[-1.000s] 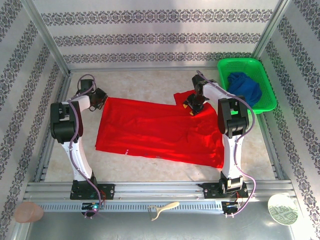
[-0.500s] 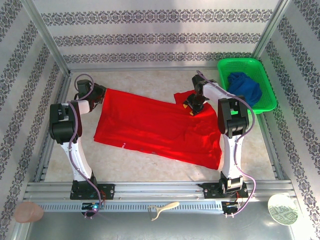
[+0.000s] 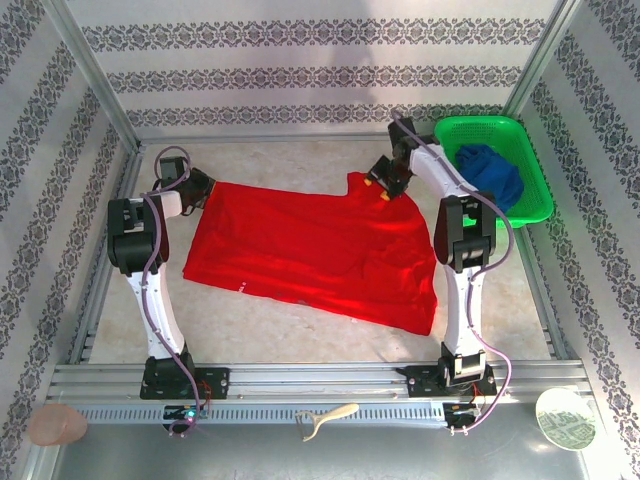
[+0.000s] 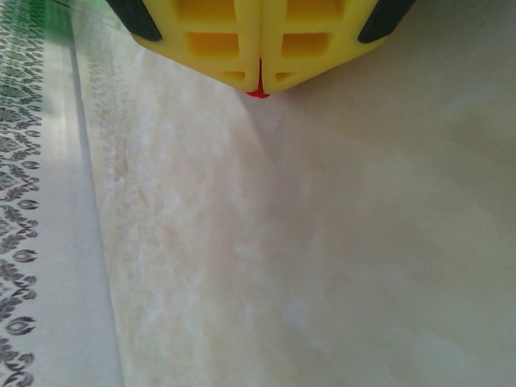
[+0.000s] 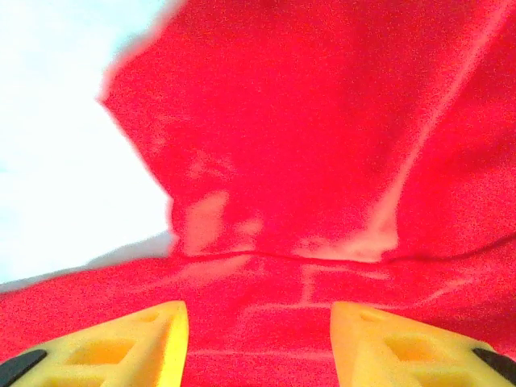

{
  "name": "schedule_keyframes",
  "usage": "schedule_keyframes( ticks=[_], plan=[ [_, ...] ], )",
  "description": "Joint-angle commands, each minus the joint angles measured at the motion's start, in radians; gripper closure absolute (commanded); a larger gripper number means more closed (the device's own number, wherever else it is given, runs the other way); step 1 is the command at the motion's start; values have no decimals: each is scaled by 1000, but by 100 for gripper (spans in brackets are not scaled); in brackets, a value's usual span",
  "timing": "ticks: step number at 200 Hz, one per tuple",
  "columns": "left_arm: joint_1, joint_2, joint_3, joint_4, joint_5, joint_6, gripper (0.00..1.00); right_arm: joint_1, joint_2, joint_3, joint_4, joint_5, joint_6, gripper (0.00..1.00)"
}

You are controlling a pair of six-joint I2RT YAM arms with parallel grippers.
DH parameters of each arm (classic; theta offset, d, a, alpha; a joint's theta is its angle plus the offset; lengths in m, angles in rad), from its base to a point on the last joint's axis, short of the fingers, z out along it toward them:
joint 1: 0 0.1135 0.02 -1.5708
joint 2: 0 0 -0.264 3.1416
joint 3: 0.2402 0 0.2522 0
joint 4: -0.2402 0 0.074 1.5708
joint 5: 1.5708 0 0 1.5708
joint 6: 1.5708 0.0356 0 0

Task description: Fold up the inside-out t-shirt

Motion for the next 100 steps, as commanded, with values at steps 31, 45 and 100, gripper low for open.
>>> schedule_keyframes(
  ticks=[31, 45, 100],
  plan=[
    [13, 10, 21, -65, -14, 60, 100, -77, 187, 279, -97, 50, -103, 45],
    [13, 5, 20, -74, -12, 67, 100, -86, 250, 385, -143, 96, -111, 39],
    [11, -1, 20, -85, -4, 76, 100, -119, 390, 569, -210, 204, -30, 35]
  ],
)
